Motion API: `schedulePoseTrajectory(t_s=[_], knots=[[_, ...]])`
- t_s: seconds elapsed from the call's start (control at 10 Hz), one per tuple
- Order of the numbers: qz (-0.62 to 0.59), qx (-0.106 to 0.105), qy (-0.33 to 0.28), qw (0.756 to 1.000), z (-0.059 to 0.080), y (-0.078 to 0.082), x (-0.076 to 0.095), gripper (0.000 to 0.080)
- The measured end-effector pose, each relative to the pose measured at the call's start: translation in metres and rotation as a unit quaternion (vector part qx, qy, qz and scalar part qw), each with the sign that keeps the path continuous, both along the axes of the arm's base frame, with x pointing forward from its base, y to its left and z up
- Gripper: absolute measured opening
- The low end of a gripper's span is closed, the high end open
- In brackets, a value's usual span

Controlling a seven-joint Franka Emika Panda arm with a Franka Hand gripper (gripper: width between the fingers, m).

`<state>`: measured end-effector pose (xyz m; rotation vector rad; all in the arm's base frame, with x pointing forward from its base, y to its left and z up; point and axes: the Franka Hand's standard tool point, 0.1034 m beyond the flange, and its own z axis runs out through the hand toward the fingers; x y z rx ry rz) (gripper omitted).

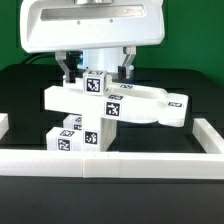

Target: Assemble chair

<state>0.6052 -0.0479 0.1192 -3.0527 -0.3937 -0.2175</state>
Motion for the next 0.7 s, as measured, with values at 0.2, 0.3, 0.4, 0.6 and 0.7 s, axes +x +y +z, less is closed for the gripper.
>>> schedulePoseTrajectory(t_s=[0.2,0.3,0.4,0.6,0.7], knots=[[0.057,-0.013,-0.002,0.998,0.000,-0.002,-0.001,0.0649],[0.108,-0.025,-0.001,0.994,-0.002,-0.002,-0.002,0.0649],[0.162,-0.032,-0.002,0.986,-0.004,-0.008,-0.004,0.0649],[0.230,-0.044,-0.002,0.972,-0.007,-0.014,-0.006,0.0649],[0.259,-0.053,0.001,0.965,-0.007,-0.013,-0.006,0.0649]])
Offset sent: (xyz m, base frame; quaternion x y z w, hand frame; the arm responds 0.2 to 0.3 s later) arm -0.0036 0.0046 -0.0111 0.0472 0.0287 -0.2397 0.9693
